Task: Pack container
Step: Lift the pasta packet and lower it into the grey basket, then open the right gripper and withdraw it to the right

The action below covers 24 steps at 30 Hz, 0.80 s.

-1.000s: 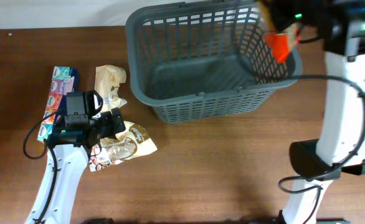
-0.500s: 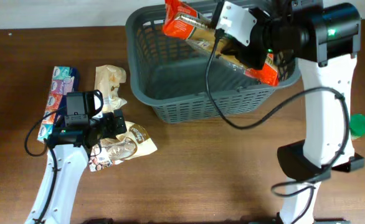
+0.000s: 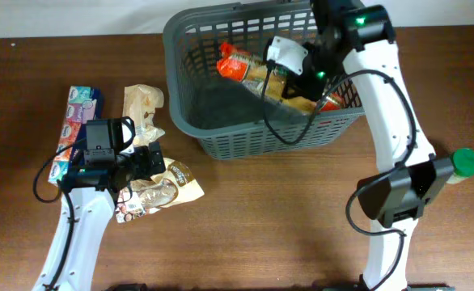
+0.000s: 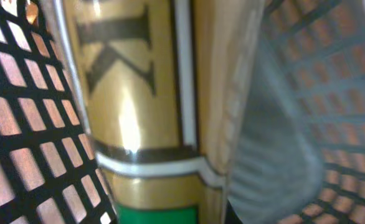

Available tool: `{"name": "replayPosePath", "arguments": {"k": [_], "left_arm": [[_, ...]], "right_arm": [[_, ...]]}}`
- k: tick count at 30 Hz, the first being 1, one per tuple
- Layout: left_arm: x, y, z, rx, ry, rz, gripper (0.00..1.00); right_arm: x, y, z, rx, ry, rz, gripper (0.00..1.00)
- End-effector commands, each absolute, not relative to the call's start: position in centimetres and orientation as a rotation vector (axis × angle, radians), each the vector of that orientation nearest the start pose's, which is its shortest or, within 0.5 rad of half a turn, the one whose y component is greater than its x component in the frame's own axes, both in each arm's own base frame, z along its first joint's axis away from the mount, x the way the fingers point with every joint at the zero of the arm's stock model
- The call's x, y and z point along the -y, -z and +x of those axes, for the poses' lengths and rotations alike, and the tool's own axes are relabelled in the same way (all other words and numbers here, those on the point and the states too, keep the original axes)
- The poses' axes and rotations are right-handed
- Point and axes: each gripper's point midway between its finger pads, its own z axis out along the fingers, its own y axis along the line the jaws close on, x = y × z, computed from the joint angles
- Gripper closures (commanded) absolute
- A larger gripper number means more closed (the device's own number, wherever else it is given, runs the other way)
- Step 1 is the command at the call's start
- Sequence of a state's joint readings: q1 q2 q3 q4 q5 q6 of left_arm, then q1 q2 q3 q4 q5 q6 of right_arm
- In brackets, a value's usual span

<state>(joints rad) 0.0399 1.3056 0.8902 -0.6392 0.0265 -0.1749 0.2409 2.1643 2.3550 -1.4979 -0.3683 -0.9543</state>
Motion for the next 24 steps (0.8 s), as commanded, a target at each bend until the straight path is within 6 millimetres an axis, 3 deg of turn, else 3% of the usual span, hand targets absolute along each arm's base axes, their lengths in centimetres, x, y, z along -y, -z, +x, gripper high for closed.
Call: {"name": "replayPosePath", "arguments": {"k": [1, 5, 6, 7, 8, 12, 16, 18, 21, 24], "left_arm": [[-0.7, -11.2, 32.3, -2.61, 0.089, -0.245, 0.01], [-0.7, -11.2, 32.3, -2.61, 0.089, -0.245, 0.01], [-0.7, -11.2, 32.3, -2.61, 0.089, -0.245, 0.01], [-0.7, -11.2, 32.3, -2.61, 0.089, -0.245, 0.01], [-0.7, -11.2, 32.3, -2.61, 0.089, -0.245, 0.01], [-0.7, -11.2, 32.3, -2.61, 0.089, -0.245, 0.01], [-0.7, -11.2, 32.3, -2.61, 0.089, -0.245, 0.01], [-0.7, -11.2, 32.3, -2.61, 0.089, -0.245, 0.01], [-0.7, -11.2, 32.3, -2.61, 0.089, -0.245, 0.01], [-0.7, -11.2, 32.3, -2.611, 0.09, -0.244, 0.01]], "right_arm": [[-17.8, -21.3, 42.3, -2.192, -0.434, -1.598, 0.96], [-17.9, -20.4, 42.3, -2.203, -0.446, -1.6, 0.96], [-17.9, -20.5, 42.4, -2.208, -0.446, -1.59, 0.85], [-17.9, -20.5, 42.5, -2.22, -0.449, -1.57, 0.57], [-17.9, -20.5, 42.5, -2.223, -0.45, -1.565, 0.4], [-18.1, -20.6, 42.5, -2.217, -0.465, -1.561, 0.28], [-18.5, -21.2, 42.7, -2.217, -0.488, -1.511, 0.27], [-18.6, -22.4, 43.8, -2.224, -0.462, -1.428, 0.27], [-17.5, -25.9, 46.5, -2.27, -0.33, -1.175, 0.23], [-13.8, -31.9, 48.9, -2.289, -0.129, -0.787, 0.19]]}}
